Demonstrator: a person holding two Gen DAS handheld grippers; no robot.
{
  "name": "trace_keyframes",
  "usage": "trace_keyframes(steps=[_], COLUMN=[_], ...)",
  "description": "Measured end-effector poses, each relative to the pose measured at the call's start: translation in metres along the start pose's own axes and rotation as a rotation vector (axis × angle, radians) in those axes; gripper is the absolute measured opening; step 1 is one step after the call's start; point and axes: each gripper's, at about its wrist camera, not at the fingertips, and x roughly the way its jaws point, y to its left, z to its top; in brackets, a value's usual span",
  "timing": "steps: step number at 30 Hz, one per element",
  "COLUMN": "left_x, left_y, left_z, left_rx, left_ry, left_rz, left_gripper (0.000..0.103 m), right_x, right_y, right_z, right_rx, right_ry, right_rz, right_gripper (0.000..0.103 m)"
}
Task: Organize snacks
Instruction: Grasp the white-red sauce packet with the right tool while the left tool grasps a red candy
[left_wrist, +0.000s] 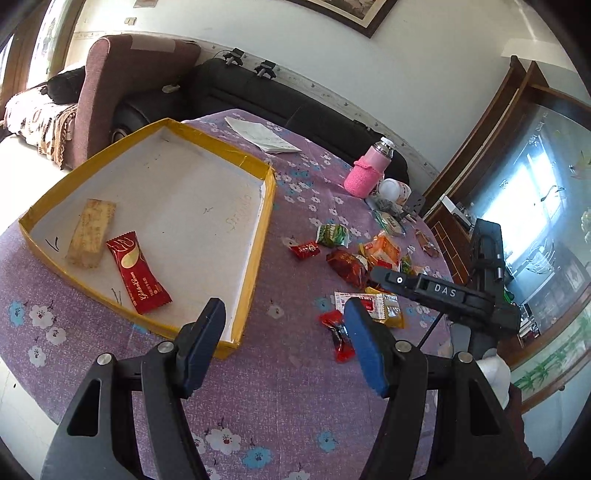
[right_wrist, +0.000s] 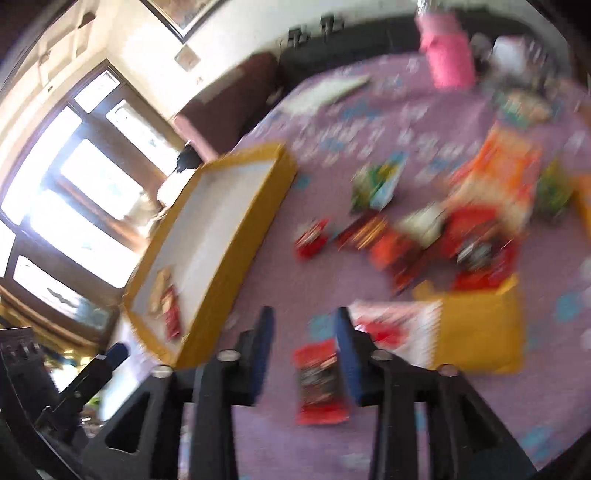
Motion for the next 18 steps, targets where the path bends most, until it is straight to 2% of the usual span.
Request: trace_keyframes(steps=[4, 6, 9, 13, 18], left_x=[0.006, 0.008, 0.004, 0.005, 0.015], left_y=[-0.011, -0.017, -0.019, -0.012, -0.013], left_z=[-0.006, -0.009, -0.010, -0.005, -0.009], left_rx=[0.024, 0.037, 0.051, 0.025, 0.015], left_ry=[0.028, 0.040, 0.039, 0.033, 0.063], left_rz=[-0.015, -0.021, -0.017, -0.013, -0.025], left_gripper=[0.066, 0.066, 0.066, 0.066, 0.066], right_x=[0.017, 0.032, 0.047, 0.038, 0.037], right_y=[-0.006, -0.013, -0.022, -0.011, 0.013], right_z=[0.007, 0.009, 0.004, -0.015, -0.034], right_rx=[-0.077, -0.075, -0.018, -0.034, -0.210], right_ry=[0.039, 0.074, 0.157, 0.242, 0.222], right_rz=[-0.023, -0.031, 0.040, 0.103, -0.040], right_gripper=[0.046, 0.046, 0.046, 0.046, 0.045])
